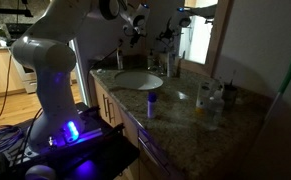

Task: Move the shaving sick to the right side of the sink counter

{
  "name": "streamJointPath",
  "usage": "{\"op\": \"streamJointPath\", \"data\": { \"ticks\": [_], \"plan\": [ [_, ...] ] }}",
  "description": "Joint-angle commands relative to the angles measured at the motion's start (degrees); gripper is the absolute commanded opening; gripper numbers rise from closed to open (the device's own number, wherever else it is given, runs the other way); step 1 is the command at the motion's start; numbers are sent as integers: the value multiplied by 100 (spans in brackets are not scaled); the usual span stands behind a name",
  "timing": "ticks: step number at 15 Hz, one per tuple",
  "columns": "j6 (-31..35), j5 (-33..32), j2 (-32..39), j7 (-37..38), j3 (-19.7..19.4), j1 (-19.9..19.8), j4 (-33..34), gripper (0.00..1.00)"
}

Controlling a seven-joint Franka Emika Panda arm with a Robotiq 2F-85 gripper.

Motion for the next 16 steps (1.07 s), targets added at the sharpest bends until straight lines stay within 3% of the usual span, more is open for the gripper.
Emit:
{"op": "streamJointPath", "data": {
  "ticks": [1, 5, 6, 10, 11, 16],
  "plan": [
    [-120, -148, 987, 390, -65, 169, 1306, 100],
    [-149, -130, 1646, 531, -5, 251, 2007, 100],
    [0, -96, 1256, 373, 0, 195, 1402, 100],
    [-2, -96, 1558, 425, 0, 245, 1774, 100],
    [-236, -333, 1600, 747, -242, 342, 1833, 100],
    [83, -541, 2542, 816, -119, 401, 2592, 100]
  ]
}}
